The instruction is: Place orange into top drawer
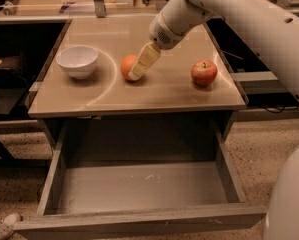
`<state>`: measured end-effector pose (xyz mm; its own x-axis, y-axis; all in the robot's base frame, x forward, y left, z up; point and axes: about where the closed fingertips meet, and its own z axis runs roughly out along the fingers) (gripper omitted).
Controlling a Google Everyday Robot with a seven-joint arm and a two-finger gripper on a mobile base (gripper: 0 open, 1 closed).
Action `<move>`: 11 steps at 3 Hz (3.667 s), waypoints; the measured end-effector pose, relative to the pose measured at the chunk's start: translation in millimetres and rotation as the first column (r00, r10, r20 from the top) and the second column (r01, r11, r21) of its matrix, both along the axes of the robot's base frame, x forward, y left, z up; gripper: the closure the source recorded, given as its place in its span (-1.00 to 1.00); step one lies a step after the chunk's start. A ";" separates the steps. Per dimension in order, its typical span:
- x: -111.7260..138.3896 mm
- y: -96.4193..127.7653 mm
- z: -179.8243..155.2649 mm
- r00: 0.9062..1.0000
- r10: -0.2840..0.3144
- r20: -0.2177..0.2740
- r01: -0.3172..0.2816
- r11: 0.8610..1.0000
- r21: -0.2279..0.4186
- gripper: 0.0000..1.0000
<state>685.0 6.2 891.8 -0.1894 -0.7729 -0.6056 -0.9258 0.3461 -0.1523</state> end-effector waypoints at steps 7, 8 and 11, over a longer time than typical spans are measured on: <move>29.5 28.7 -47.4 0.991 0.132 0.001 -0.132 0.991 -0.034 -0.17; 29.5 28.7 -47.4 0.991 0.132 0.001 -0.131 0.991 -0.034 0.30; -46.7 9.0 -3.6 1.000 -0.017 0.021 0.018 0.998 -0.064 1.00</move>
Offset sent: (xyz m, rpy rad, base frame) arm 0.0049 0.0377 -0.0391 -0.0153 0.0112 0.0965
